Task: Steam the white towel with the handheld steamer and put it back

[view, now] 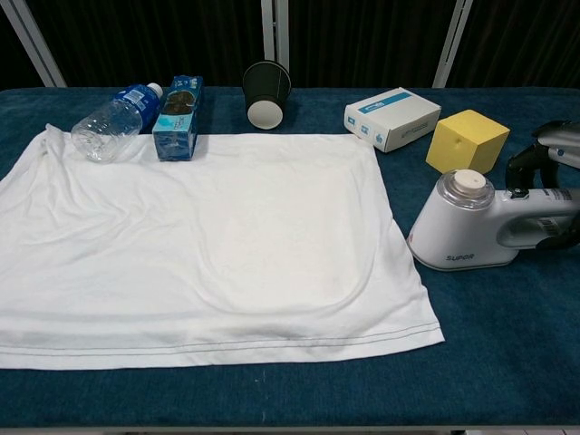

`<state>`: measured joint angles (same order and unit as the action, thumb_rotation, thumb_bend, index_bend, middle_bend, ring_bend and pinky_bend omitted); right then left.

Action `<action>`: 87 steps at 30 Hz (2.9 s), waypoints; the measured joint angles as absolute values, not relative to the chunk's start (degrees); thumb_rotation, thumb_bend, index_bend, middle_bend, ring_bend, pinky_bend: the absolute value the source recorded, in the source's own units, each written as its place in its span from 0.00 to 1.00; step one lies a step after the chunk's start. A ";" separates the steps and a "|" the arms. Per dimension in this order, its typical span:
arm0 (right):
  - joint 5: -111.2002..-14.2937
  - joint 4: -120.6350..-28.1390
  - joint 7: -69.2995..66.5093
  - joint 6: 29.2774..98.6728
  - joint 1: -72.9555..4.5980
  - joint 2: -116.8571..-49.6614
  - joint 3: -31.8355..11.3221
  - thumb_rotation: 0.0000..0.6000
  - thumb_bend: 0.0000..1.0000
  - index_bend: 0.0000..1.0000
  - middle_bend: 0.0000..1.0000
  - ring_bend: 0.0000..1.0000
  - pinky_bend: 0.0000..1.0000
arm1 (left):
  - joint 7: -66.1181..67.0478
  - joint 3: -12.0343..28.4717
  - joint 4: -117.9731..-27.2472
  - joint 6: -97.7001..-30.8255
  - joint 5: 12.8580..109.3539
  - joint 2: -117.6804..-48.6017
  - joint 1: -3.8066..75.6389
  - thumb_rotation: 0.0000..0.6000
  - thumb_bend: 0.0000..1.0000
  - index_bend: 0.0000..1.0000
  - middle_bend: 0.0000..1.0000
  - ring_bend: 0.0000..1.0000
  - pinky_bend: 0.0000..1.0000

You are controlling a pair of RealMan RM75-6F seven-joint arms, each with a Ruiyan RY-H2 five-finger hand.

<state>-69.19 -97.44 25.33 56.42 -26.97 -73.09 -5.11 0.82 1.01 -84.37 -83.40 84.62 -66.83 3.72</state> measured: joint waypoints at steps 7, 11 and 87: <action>-68.53 -97.07 23.96 55.61 -27.56 -72.86 -4.48 1.00 0.18 0.61 0.60 0.60 0.04 | 0.89 0.99 -84.48 -83.39 84.41 -66.81 3.58 1.00 0.15 0.09 0.07 0.00 0.00; -67.76 -96.86 23.46 55.14 -27.81 -73.13 -4.21 1.00 0.18 0.61 0.61 0.61 0.05 | 0.99 0.85 -84.58 -83.22 84.42 -66.83 3.58 1.00 0.15 0.09 0.07 0.00 0.00; -64.64 -100.40 8.42 40.12 -45.90 -68.71 -11.33 1.00 0.44 1.00 0.94 0.97 0.69 | -0.75 -0.57 -81.66 -58.72 95.26 -81.25 27.10 0.75 0.50 0.09 0.09 0.00 0.00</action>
<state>-64.64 -100.40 8.42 40.12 -45.90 -68.71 -11.33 -0.75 -0.57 -81.66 -58.72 95.26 -81.25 27.10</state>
